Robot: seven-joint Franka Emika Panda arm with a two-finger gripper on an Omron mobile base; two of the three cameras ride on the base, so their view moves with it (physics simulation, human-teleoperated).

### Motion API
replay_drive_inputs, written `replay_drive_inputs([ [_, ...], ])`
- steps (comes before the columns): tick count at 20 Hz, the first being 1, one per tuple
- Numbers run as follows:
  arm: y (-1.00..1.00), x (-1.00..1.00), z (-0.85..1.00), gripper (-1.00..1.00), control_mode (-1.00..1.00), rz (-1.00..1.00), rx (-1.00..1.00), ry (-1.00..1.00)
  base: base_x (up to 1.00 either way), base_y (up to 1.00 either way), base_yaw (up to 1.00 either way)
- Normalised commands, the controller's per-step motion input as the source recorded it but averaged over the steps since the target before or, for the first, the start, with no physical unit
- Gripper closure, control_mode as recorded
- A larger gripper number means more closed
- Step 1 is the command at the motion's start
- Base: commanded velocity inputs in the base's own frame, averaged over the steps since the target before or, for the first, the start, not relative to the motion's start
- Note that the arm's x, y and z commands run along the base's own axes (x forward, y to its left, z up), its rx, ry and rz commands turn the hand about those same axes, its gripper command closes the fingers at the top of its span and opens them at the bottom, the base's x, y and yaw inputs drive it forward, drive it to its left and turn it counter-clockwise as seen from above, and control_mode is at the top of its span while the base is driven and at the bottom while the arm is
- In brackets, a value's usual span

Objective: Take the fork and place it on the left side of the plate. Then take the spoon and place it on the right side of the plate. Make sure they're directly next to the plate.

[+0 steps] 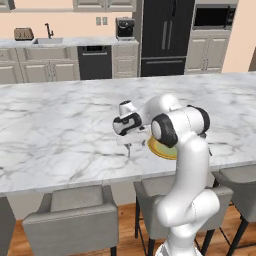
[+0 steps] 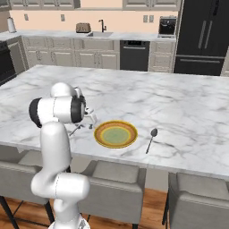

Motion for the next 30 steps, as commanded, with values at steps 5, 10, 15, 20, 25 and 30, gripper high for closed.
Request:
replay_drive_inputs([
  [5, -0.15, -0.20, 0.02, -1.00, -1.00, 0.00, 0.08, -0.33, 0.00, 0.00, 0.00],
  [10, -0.07, 0.02, 0.10, -1.00, -1.00, 0.03, 0.11, -0.28, 0.00, 0.00, 0.00],
  [15, -0.01, 0.13, 0.11, -1.00, -1.00, 0.06, 0.15, -0.10, 0.00, 0.00, 0.00],
  [20, -0.22, 0.35, 0.17, -1.00, -1.00, 0.10, 0.16, -0.01, 0.00, 0.00, 0.00],
  [25, -0.25, 0.29, 0.15, -1.00, -1.00, 0.14, 0.16, 0.00, 0.00, 0.00, 0.00],
  [30, 0.10, 0.27, 0.06, -1.00, -1.00, 0.07, 0.01, 0.05, 0.00, 0.00, 0.00],
])
